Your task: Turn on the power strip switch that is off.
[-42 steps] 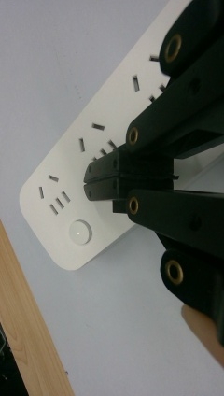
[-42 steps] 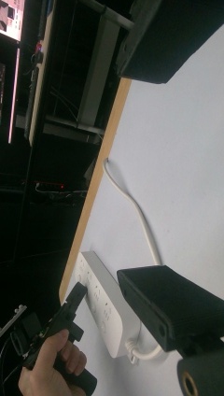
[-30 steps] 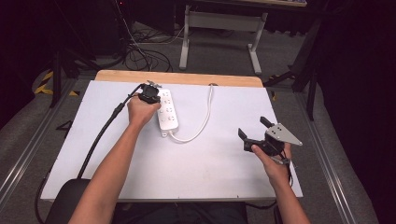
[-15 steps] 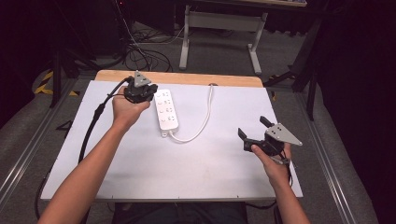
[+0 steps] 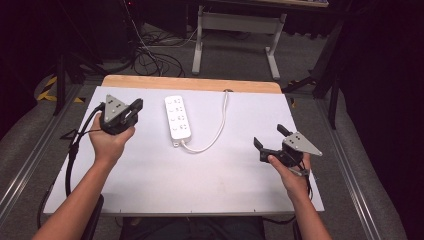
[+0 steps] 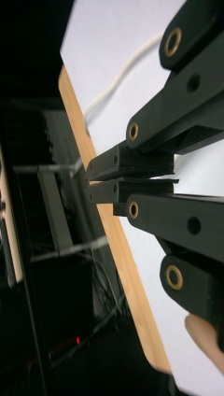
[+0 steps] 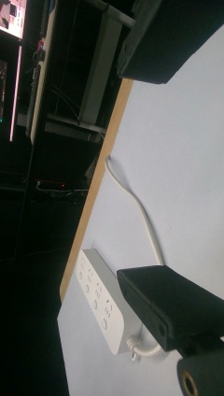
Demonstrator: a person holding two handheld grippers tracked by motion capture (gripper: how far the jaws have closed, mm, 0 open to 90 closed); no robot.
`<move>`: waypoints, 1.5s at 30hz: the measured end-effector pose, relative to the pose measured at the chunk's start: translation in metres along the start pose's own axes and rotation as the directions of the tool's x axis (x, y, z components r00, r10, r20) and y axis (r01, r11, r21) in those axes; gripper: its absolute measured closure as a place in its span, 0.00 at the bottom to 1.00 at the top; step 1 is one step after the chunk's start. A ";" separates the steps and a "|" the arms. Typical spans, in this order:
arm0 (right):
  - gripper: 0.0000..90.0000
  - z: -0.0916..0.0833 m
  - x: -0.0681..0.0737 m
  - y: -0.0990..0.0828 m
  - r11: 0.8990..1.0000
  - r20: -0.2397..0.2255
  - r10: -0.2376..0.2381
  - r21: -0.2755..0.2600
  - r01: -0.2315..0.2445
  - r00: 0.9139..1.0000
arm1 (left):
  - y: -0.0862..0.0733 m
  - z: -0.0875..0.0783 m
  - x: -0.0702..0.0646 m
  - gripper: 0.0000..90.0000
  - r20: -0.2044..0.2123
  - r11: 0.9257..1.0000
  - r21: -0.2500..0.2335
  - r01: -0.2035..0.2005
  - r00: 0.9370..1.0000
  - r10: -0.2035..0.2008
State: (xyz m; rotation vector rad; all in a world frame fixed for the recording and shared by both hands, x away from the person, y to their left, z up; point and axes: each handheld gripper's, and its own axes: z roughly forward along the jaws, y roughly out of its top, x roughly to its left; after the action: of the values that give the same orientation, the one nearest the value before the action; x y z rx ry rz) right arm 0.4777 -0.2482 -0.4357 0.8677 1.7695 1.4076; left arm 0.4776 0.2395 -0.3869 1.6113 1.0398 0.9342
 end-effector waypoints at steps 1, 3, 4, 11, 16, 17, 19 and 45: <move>0.06 0.000 0.000 0.000 1.000 0.001 0.001 0.002 -0.001 1.000 | -0.006 -0.003 0.004 0.97 -0.006 1.000 0.002 0.026 1.000 -0.026; 0.06 0.000 0.000 0.000 1.000 0.002 0.002 0.000 -0.002 1.000 | -0.017 -0.008 0.013 0.97 -0.032 0.998 -0.001 0.061 0.998 -0.061; 0.06 0.000 0.000 0.000 1.000 0.004 0.001 0.002 -0.001 1.000 | -0.020 -0.011 0.017 0.97 -0.042 0.998 -0.001 0.068 0.997 -0.068; 0.06 0.000 0.000 0.000 1.000 0.002 0.000 0.002 0.000 1.000 | -0.030 -0.032 0.016 0.97 -0.061 0.996 -0.055 0.067 0.996 -0.070; 0.06 -0.001 0.000 0.000 1.000 0.005 0.000 0.001 0.000 1.000 | -0.027 -0.032 0.011 0.96 -0.049 0.997 -0.069 0.046 0.998 -0.049; 0.06 -0.001 0.001 0.000 1.000 0.005 0.000 0.000 0.000 1.000 | -0.028 -0.032 0.010 0.95 -0.043 0.997 -0.066 0.040 0.998 -0.043; 0.06 -0.001 0.000 0.000 1.000 0.004 -0.002 0.000 0.002 1.000 | -0.028 -0.031 0.009 0.94 -0.037 0.997 -0.063 0.040 0.998 -0.042; 0.06 -0.002 -0.001 0.000 1.000 0.007 0.003 -0.005 -0.003 1.000 | -0.031 -0.029 0.013 0.12 -0.062 0.995 -0.012 0.094 0.994 -0.095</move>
State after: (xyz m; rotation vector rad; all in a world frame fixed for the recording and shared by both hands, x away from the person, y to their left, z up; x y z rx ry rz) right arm 0.4767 -0.2502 -0.4350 0.8718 1.7598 1.4081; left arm 0.4498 0.2663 -0.4090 1.5204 1.1440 0.9291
